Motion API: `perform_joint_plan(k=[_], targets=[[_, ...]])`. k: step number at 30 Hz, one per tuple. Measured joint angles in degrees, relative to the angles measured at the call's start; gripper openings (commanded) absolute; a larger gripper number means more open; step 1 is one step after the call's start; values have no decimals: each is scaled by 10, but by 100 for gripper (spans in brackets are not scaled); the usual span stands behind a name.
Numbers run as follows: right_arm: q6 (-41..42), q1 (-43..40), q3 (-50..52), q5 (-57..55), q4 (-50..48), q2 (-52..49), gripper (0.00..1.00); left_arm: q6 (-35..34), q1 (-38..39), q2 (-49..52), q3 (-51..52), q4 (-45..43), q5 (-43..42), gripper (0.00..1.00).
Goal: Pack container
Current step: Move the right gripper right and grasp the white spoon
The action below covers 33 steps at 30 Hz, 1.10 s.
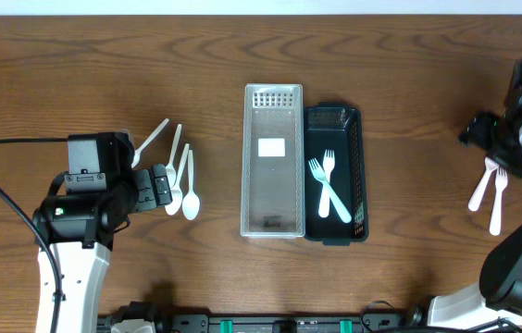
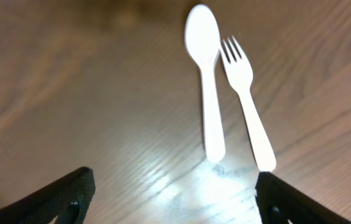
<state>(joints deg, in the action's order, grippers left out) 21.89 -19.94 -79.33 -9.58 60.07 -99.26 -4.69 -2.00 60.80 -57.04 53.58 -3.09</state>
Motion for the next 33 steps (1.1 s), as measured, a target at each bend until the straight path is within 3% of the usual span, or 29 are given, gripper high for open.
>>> perform_joint_plan(k=[7,18,33], targets=[[-33,-50,103,31,-123,-3,87,0,0,15,0,0,0,97],[-77,-56,187,49,-268,-3,90,0,0,29,0,0,0,97],[-94,-57,208,59,-328,-58,92,0,0,29,0,0,0,97]])
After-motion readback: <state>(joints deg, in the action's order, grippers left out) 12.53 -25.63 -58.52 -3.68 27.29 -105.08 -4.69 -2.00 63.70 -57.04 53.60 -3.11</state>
